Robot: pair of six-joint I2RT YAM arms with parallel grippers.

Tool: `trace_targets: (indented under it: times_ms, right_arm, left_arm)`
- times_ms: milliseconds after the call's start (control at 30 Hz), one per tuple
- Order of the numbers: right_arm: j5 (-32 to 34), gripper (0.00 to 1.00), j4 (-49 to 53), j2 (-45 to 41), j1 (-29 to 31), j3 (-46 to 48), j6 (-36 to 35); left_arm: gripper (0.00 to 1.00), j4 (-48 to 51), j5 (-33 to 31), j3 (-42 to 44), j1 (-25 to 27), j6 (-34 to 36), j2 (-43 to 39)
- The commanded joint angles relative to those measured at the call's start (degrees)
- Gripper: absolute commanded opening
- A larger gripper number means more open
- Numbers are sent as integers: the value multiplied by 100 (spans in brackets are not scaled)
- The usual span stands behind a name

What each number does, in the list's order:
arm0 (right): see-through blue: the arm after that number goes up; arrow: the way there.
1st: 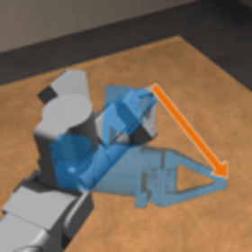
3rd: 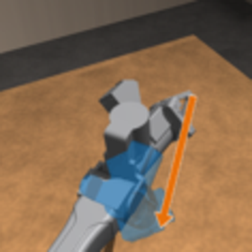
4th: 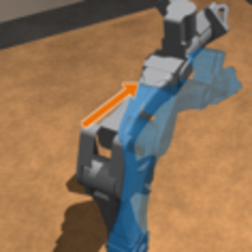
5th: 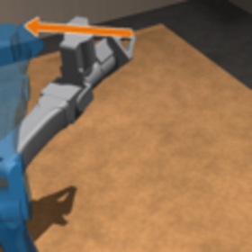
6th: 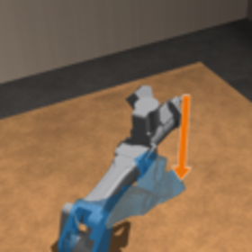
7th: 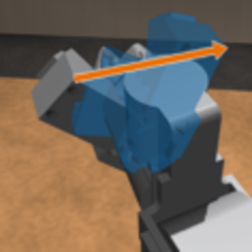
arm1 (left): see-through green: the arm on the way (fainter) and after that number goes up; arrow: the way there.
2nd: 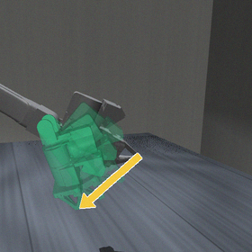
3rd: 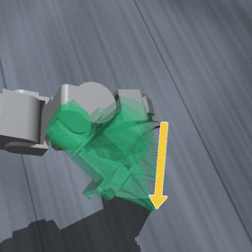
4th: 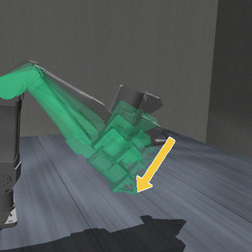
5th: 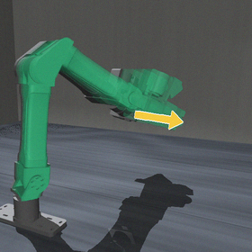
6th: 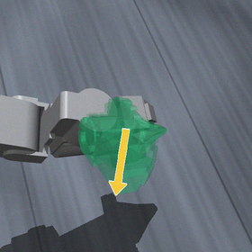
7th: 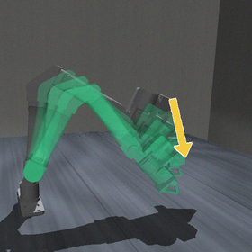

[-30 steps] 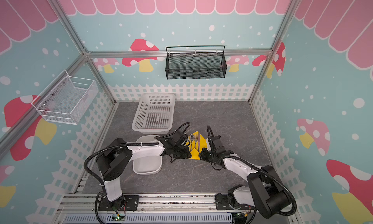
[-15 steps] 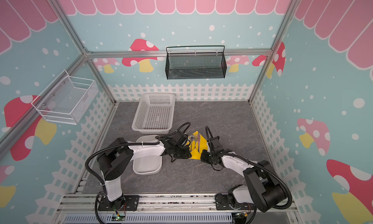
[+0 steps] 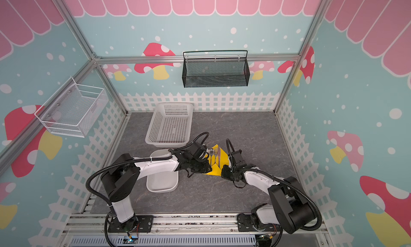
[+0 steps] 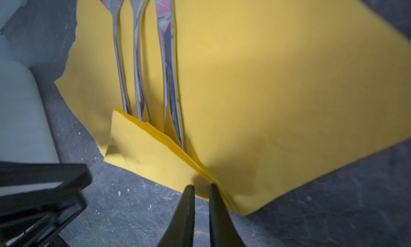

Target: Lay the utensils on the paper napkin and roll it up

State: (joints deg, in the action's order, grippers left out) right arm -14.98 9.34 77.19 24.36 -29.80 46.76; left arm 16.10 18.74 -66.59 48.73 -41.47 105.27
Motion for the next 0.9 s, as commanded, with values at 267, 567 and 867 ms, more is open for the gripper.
trace_targets:
  times_ms: [267, 567, 867]
  right_arm:
    - [78, 17, 124, -118, -28, 62, 111]
    - [-51, 17, -85, -222, -28, 269, 208]
    - [-49, 17, -179, -282, -28, 364, 279]
  left_arm:
    - [11, 175, 360, -776, 260, -450, 614]
    - [4, 403, 390, -1078, 316, -791, 1058]
    - [4, 653, 358, -1463, 365, -695, 1399]
